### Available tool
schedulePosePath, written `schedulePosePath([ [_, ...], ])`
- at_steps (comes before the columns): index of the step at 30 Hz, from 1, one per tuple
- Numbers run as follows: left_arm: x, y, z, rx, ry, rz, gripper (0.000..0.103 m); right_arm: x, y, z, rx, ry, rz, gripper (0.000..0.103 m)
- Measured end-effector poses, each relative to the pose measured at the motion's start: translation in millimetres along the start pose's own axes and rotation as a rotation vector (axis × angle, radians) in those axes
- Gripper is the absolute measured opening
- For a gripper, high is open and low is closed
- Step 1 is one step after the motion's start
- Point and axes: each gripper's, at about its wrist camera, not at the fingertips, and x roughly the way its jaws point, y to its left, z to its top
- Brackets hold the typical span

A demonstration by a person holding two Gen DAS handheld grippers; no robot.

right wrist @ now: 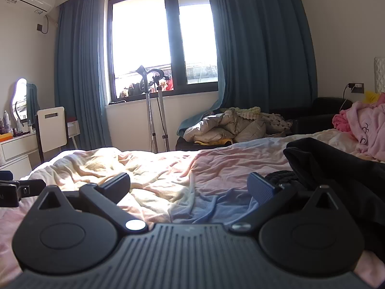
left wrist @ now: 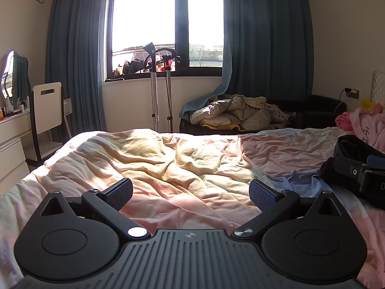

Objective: Fold clothes

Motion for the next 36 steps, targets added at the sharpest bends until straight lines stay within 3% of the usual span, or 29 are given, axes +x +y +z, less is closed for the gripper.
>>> schedulePosePath([
  [36,0.1,0.0,0.4,0.007,0.005,-0.010,0.103,2.4,1.6,-0.1,0.002,0.008,0.002,0.103],
])
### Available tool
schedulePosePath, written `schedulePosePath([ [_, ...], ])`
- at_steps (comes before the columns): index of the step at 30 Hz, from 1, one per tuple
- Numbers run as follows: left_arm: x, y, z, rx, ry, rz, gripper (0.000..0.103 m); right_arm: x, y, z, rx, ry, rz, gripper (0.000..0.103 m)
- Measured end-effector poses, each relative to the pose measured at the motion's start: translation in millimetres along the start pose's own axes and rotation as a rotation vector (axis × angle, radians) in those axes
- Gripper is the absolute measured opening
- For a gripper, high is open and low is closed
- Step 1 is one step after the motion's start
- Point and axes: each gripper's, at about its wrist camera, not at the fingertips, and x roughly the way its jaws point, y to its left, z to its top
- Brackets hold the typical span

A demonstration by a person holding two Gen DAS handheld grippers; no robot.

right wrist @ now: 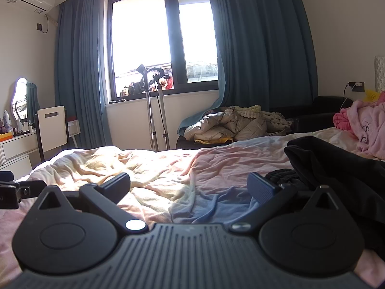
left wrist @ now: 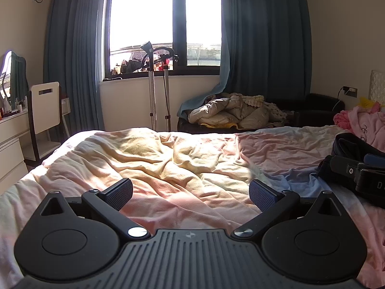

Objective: Fold clothes

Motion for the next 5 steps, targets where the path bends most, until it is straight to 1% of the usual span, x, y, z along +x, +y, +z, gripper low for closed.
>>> schedulePosePath([
  [5,-0.1,-0.4,-1.0,0.003,-0.001,-0.001,0.103,0.7,-0.4,0.2,0.000,-0.001,0.001,0.103],
])
